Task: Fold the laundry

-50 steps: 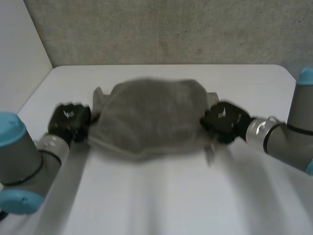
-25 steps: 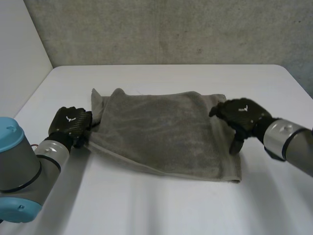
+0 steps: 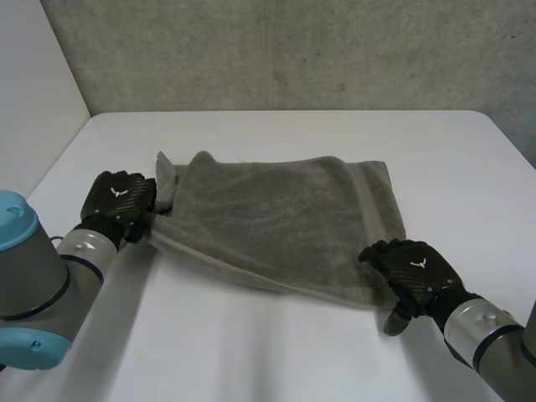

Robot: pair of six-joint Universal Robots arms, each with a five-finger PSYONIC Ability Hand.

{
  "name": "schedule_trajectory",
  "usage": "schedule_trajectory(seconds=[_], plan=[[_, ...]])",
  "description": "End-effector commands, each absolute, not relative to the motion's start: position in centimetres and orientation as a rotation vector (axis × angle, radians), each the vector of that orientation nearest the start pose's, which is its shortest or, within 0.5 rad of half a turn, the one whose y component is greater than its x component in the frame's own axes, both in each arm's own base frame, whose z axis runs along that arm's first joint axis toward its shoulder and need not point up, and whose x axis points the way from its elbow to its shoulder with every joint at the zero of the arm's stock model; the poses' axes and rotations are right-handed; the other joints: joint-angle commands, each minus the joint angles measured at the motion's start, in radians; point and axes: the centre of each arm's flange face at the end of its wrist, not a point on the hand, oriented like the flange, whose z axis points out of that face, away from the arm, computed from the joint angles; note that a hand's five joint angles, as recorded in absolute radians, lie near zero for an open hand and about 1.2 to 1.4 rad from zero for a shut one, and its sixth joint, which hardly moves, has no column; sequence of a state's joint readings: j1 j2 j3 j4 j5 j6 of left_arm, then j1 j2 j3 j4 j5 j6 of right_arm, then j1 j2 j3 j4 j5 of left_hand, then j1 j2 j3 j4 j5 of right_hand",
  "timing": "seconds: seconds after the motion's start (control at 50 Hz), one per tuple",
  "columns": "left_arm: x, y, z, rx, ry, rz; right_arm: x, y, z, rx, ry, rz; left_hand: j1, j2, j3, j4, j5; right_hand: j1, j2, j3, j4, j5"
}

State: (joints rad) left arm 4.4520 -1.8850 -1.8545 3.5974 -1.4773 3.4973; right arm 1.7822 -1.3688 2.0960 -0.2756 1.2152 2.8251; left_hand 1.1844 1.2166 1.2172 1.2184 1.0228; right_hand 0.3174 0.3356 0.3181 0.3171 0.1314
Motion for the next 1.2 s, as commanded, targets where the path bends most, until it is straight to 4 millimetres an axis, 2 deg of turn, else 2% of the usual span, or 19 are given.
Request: schedule_trajectory(seconds=[0.02,0.26,0.4,0.52,0.6,0.82,0.86,0.9,0.92,0.94,1.02,1.04,1.06,1.08,1.1,1.12,1.14,1.16,1.2], plan=[[-22.0,-28.9,17.3,0.790,2.216,-2.098,21.0,-22.5,12.9,-0.879,2.300,-1.628,0.212,0.180,0.179,0.178,0.199,0.087,0.069,0.087,0.088,0.099],[-21.8,-29.6,18.0,0.694,2.257,-2.152,21.6,-23.9,12.5,-0.875,2.288,-1.657,0.212,0.180,0.179,0.178,0.199,0.140,0.122,0.140,0.141,0.152],[-21.4,-30.0,18.1,0.667,2.256,-2.152,21.0,-25.4,12.5,-0.832,2.344,-1.741,0.212,0.180,0.179,0.178,0.199,0.301,0.283,0.301,0.302,0.313],[-21.2,-30.1,18.0,0.658,2.258,-2.148,20.8,-25.3,13.7,-0.803,2.307,-1.833,0.212,0.180,0.179,0.178,0.199,0.419,0.401,0.418,0.419,0.431],[-21.1,-30.1,17.9,0.655,2.261,-2.143,21.0,-24.8,13.9,-0.809,2.293,-1.833,0.212,0.180,0.179,0.178,0.199,0.440,0.422,0.439,0.440,0.451],[-21.0,-30.0,17.8,0.656,2.266,-2.138,20.7,-25.1,12.5,-0.816,2.354,-1.755,0.212,0.180,0.179,0.178,0.199,0.443,0.425,0.442,0.443,0.454],[-21.0,-30.0,17.7,0.656,2.268,-2.136,20.7,-25.1,12.5,-0.815,2.361,-1.748,0.212,0.180,0.179,0.178,0.199,0.504,0.486,0.504,0.505,0.516],[-21.0,-30.0,17.7,0.658,2.268,-2.134,20.6,-25.1,12.8,-0.808,2.364,-1.740,0.212,0.180,0.179,0.178,0.199,0.852,0.834,0.851,0.852,0.863],[-21.0,-30.0,17.6,0.659,2.272,-2.131,20.6,-25.1,12.8,-0.808,2.364,-1.740,0.212,0.180,0.179,0.178,0.199,0.854,0.836,0.853,0.854,0.865],[-21.0,-30.0,17.6,0.659,2.272,-2.130,20.3,-25.3,13.1,-0.795,2.363,-1.746,0.212,0.180,0.179,0.178,0.199,1.077,1.058,1.076,1.077,1.088],[-21.0,-29.7,17.3,0.667,2.284,-2.114,19.3,-26.1,14.1,-0.749,2.364,-1.813,0.212,0.180,0.179,0.178,0.199,1.079,1.061,1.078,1.079,1.090],[-20.9,-29.5,17.0,0.670,2.294,-2.101,18.9,-26.3,14.7,-0.734,2.358,-1.849,-0.012,-0.044,-0.044,-0.046,-0.024,1.079,1.061,1.078,1.079,1.090],[-20.9,-29.5,17.0,0.670,2.295,-2.101,18.7,-26.4,15.5,-0.726,2.336,-1.890,-0.014,-0.046,-0.047,-0.048,-0.027,1.079,1.061,1.078,1.079,1.090],[-20.9,-29.2,16.7,0.683,2.303,-2.089,18.7,-26.4,15.5,-0.726,2.336,-1.890,-0.307,-0.340,-0.340,-0.341,-0.320,1.079,1.061,1.078,1.079,1.090],[-20.9,-29.2,16.7,0.683,2.303,-2.089,18.7,-26.5,16.1,-0.727,2.309,-1.921,-0.310,-0.342,-0.343,-0.344,-0.323,1.079,1.061,1.078,1.079,1.090],[-21.0,-28.9,16.4,0.698,2.315,-2.074,18.7,-26.5,16.1,-0.727,2.309,-1.921,-0.557,-0.590,-0.590,-0.591,-0.570,1.079,1.061,1.078,1.079,1.090],[-20.9,-28.6,16.2,0.703,2.324,-2.063,18.6,-26.5,16.3,-0.729,2.294,-1.929,-0.711,-0.743,-0.744,-0.745,-0.724,1.079,1.061,1.078,1.079,1.090],[-20.9,-28.6,16.2,0.703,2.324,-2.063,18.7,-26.4,16.4,-0.734,2.278,-1.925,-0.713,-0.745,-0.745,-0.747,-0.725,1.079,1.061,1.078,1.079,1.090],[-20.9,-28.1,15.8,0.709,2.347,-2.038,18.7,-26.4,16.4,-0.741,2.268,-1.914,-0.900,-0.932,-0.932,-0.934,-0.913,1.079,1.061,1.078,1.079,1.090]])
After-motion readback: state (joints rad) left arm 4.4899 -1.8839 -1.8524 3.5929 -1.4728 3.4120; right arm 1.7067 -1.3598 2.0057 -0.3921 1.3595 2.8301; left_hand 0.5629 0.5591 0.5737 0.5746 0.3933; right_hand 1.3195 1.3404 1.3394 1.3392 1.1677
